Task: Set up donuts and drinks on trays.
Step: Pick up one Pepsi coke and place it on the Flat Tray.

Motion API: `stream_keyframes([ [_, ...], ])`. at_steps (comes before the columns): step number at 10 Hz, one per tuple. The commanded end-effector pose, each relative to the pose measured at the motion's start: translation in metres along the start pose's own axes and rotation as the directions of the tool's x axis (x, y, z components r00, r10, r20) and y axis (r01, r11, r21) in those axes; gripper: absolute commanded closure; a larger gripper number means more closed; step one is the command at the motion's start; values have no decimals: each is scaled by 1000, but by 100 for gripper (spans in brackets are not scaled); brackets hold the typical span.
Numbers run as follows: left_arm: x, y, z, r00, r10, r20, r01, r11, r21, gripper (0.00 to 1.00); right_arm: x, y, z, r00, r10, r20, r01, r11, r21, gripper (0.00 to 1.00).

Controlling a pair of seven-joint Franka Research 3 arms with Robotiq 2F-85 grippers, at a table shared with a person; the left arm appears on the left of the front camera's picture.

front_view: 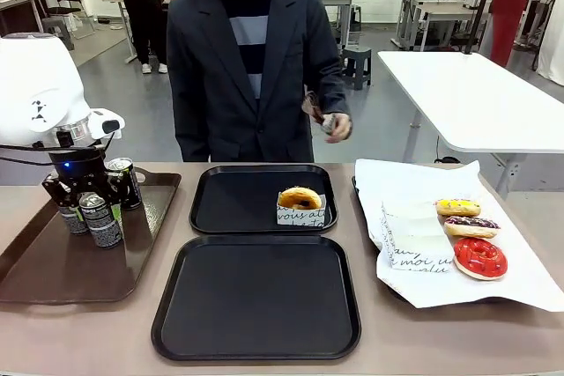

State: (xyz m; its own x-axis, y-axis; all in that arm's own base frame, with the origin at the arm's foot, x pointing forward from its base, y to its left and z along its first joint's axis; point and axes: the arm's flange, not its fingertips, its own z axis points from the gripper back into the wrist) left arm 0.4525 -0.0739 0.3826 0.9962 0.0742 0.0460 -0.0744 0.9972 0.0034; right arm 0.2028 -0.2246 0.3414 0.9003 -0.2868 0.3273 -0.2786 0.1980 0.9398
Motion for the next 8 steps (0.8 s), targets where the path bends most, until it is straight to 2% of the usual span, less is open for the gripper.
stream_keyframes([
  [1,-9,2,6,999,-15,29,15,1000,2,91,-2,1,0,1000,14,1,-14,1000,9,0],
  [2,-15,6,22,997,-16,70,16,1000,3,100,-2,1,0,1000,14,1,-14,1000,9,0],
  [3,-26,14,48,998,4,70,-5,1000,9,100,-2,1,0,1000,14,1,-14,1000,9,0],
  [5,-52,31,99,995,2,96,3,999,-50,100,-2,1,0,1000,14,1,-14,1000,9,0],
  [6,-59,38,111,996,11,92,-6,998,-63,100,-2,1,0,1000,14,1,-14,1000,9,0],
  [8,-61,41,109,997,20,74,-16,998,-54,100,-2,1,0,1000,14,1,-14,1000,9,0],
])
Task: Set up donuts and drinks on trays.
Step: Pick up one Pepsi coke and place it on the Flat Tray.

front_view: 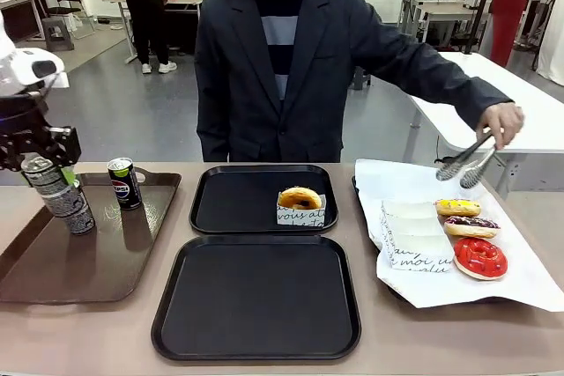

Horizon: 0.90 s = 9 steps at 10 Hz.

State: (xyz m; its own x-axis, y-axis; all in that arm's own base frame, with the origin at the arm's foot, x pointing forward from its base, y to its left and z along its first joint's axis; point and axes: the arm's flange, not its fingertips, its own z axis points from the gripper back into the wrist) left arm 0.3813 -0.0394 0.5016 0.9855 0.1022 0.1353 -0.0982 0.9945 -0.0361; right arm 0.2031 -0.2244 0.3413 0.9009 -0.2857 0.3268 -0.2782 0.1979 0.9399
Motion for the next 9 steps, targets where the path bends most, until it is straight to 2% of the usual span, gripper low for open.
stream_keyframes([
  [1,-7,2,-12,997,73,-39,-74,997,-21,100,-2,1,0,1000,14,2,-14,1000,9,0],
  [2,0,0,0,1000,0,0,0,1000,0,100,-2,1,0,1000,14,2,-14,1000,9,0],
  [6,0,0,0,1000,0,0,0,1000,0,100,-2,1,0,1000,14,2,-14,1000,9,0],
  [7,-3,0,-4,1000,12,-17,-12,1000,0,42,-2,1,0,1000,14,2,-14,1000,9,0],
  [9,4,-62,17,985,-169,32,166,983,80,42,-2,1,0,1000,14,2,-14,1000,9,0],
])
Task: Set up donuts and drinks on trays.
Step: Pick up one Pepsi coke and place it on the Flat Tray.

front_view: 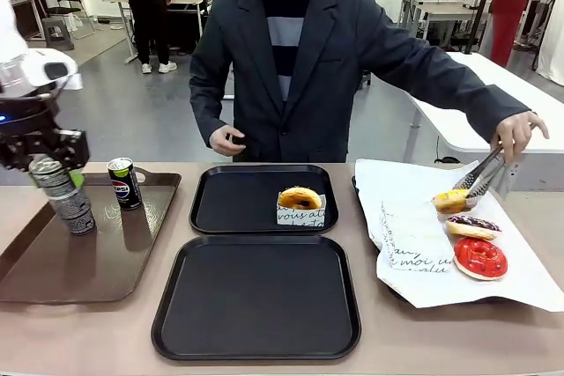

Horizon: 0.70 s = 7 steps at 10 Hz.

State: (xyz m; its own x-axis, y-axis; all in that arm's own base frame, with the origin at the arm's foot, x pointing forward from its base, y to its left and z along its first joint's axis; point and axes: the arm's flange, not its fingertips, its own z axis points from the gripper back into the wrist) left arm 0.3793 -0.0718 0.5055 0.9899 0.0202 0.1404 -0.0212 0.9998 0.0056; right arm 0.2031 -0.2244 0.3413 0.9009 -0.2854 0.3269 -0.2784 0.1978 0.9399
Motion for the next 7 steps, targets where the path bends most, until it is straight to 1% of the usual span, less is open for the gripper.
stream_keyframes([
  [1,20,-60,27,987,-158,39,154,984,89,42,-2,1,0,1000,14,3,-14,1000,9,0],
  [2,35,-94,39,972,-230,55,223,968,116,42,-2,1,0,1000,14,3,-14,1000,9,0],
  [4,75,-145,47,946,-321,53,315,944,104,42,-2,1,0,1000,14,3,-14,1000,9,0],
  [6,112,-190,36,923,-381,42,378,923,65,42,-2,1,0,1000,14,3,-14,1000,9,0],
  [7,125,-209,25,912,-409,38,408,912,40,42,-2,1,0,1000,14,3,-14,1000,9,0],
])
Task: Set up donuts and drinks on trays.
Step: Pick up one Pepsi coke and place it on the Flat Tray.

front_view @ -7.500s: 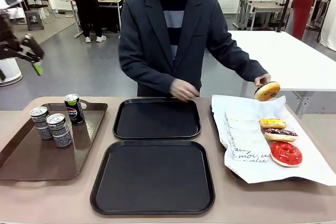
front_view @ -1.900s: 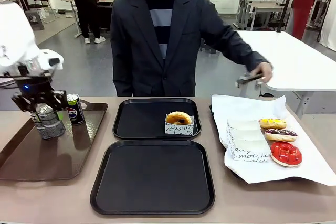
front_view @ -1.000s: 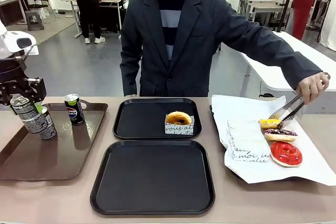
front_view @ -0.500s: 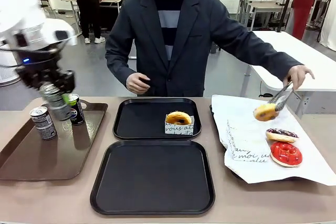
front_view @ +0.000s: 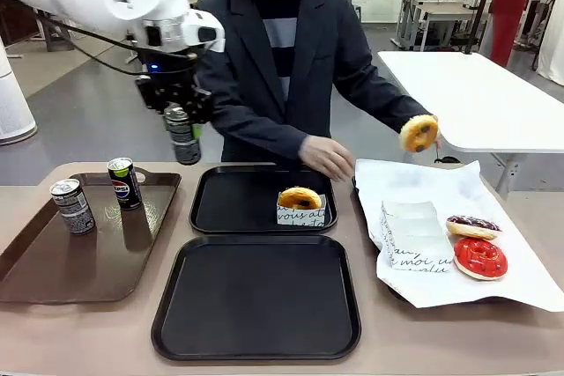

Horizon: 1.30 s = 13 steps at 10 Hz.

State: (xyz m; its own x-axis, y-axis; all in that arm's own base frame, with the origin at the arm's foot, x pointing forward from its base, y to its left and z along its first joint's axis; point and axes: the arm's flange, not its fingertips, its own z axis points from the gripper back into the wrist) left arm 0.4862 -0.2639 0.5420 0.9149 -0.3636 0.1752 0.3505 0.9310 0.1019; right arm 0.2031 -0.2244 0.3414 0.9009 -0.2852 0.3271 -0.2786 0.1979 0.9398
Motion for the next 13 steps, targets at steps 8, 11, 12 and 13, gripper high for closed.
stream_keyframes([
  [8,60,-51,-68,980,-134,-148,122,989,-86,42,-2,1,0,1000,14,3,-14,1000,9,0],
  [11,-143,-23,-30,912,-285,-296,279,958,-63,42,-2,1,0,1000,14,3,-14,1000,9,0],
  [12,-198,-16,-30,932,-274,-237,282,959,-1,42,-2,1,0,1000,14,3,-14,1000,9,0],
  [13,-222,-13,-33,947,-249,-204,256,967,8,42,-2,1,0,1000,14,3,-14,1000,9,0],
])
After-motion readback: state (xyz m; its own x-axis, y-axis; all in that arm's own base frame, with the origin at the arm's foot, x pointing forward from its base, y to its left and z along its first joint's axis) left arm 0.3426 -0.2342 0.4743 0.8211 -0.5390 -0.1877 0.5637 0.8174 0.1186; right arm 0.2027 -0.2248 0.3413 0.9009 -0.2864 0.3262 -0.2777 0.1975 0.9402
